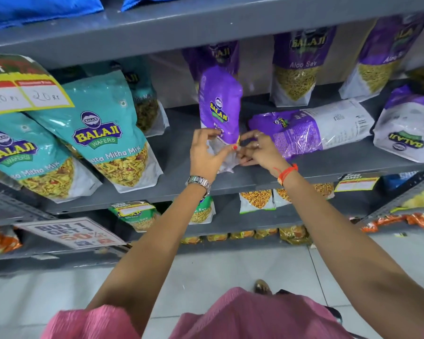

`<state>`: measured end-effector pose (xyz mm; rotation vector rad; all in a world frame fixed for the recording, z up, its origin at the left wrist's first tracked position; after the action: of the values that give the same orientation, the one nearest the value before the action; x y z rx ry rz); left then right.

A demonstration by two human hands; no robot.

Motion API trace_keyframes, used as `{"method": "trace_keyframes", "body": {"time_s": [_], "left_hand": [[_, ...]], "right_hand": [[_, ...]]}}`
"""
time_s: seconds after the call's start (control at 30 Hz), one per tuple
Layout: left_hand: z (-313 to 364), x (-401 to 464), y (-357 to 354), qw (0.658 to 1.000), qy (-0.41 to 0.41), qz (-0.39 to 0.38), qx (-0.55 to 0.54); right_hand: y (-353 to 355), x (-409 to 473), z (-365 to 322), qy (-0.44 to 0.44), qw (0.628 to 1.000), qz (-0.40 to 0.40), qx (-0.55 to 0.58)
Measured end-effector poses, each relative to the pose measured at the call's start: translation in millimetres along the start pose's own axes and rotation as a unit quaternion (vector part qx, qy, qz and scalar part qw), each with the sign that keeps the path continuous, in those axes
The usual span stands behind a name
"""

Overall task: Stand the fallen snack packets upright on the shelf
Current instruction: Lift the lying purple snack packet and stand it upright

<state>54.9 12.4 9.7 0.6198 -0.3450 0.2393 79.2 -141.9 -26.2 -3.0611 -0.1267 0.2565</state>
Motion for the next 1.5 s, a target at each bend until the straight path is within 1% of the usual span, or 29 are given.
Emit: {"method": "trace_keyframes", "body": {"time_s": [0.07, 0.13, 0.2, 0.27, 0.37, 0.43, 0.5, 0.57, 0.63, 0.7, 0.8, 0.9, 0.97, 1.03, 1.1, 1.17, 1.2, 1.27, 1.3, 1.37, 1.5], "left_hand": [[0.6, -4.8, 0.5, 1.0, -0.007, 0.011, 0.017], [-3.6, -6.8, 2.7, 0.999, 0.007, 0.03, 0.024], [-8.9, -8.2, 7.7, 0.998, 0.032, 0.054, 0.004], [-16.0, -9.2, 14.7, 0.994, 0.064, 0.076, -0.038], [-31.5, -7.0, 27.2, 0.982, 0.118, 0.12, -0.085], [-41.9, -1.3, 35.3, 0.972, 0.156, 0.155, -0.083], [-46.9, 6.4, 42.4, 0.967, 0.174, 0.18, -0.052], [-47.9, 15.4, 45.7, 0.967, 0.177, 0.181, -0.011], [-51.0, 25.4, 44.7, 0.969, 0.186, 0.162, 0.007], [-55.7, 33.3, 43.4, 0.968, 0.206, 0.144, -0.001], [-61.1, 36.6, 43.8, 0.962, 0.229, 0.149, -0.003], [-55.4, 39.0, 45.3, 0.958, 0.234, 0.162, 0.018], [-52.4, 40.6, 43.0, 0.955, 0.248, 0.162, 0.003], [-50.1, 40.8, 39.3, 0.956, 0.247, 0.156, -0.028], [-52.5, 40.7, 32.2, 0.959, 0.239, 0.121, -0.095], [-54.6, 39.5, 23.4, 0.952, 0.236, 0.043, -0.188], [-55.7, 38.6, 19.0, 0.946, 0.24, -0.003, -0.217], [-54.8, 33.1, 13.2, 0.934, 0.262, -0.09, -0.228], [-50.5, 29.6, 12.3, 0.927, 0.273, -0.108, -0.234], [-46.5, 24.5, 13.3, 0.922, 0.29, -0.103, -0.234], [-45.5, 12.8, 16.0, 0.926, 0.286, -0.098, -0.225]], "right_hand": [[-5.9, -0.2, 7.0, 0.021, 0.999, 0.016, -0.042], [-10.5, 0.1, 9.8, 0.039, 0.996, 0.025, -0.081], [-13.2, 0.8, 6.7, 0.052, 0.994, 0.015, -0.099], [-12.3, 3.3, -2.3, 0.064, 0.994, 0.016, -0.091], [-3.2, 13.2, -20.1, 0.088, 0.993, 0.065, -0.037], [2.9, 22.5, -29.0, 0.102, 0.991, 0.089, -0.02], [4.2, 30.0, -37.6, 0.106, 0.99, 0.092, -0.015], [2.1, 35.1, -43.3, 0.096, 0.992, 0.079, 0.001], [-1.1, 41.4, -46.5, 0.082, 0.995, 0.062, -0.001], [-3.1, 44.4, -48.5, 0.083, 0.994, 0.068, -0.001], [3.4, 46.3, -45.0, 0.104, 0.989, 0.097, 0.036], [5.3, 46.4, -41.1, 0.109, 0.987, 0.094, 0.07], [3.2, 45.3, -39.8, 0.099, 0.987, 0.092, 0.092], [-1.8, 43.3, -38.0, 0.085, 0.985, 0.084, 0.122], [-7.4, 42.3, -32.7, 0.058, 0.986, 0.063, 0.145], [-12.4, 41.6, -24.8, 0.011, 0.992, 0.027, 0.125], [-13.8, 40.8, -20.3, -0.013, 0.994, 0.009, 0.105], [-15.2, 39.7, -14.9, -0.035, 0.997, 0.0, 0.07], [-15.3, 38.3, -15.1, -0.032, 0.998, 0.008, 0.055], [-14.4, 34.1, -14.9, -0.022, 0.999, 0.029, 0.036], [-14.6, 15.2, -9.2, -0.024, 0.998, 0.05, 0.037]]}}
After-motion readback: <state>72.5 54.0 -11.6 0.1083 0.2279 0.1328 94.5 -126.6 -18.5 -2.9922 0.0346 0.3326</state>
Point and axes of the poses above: each hand's wrist, its own x-axis towards the middle knuckle, its own y-axis out of the back of the hand, z = x × y, the point moved 4 cm from there along x, towards the middle knuckle, and after that the axes turned 11 degrees about x, right-handed, at the moved point
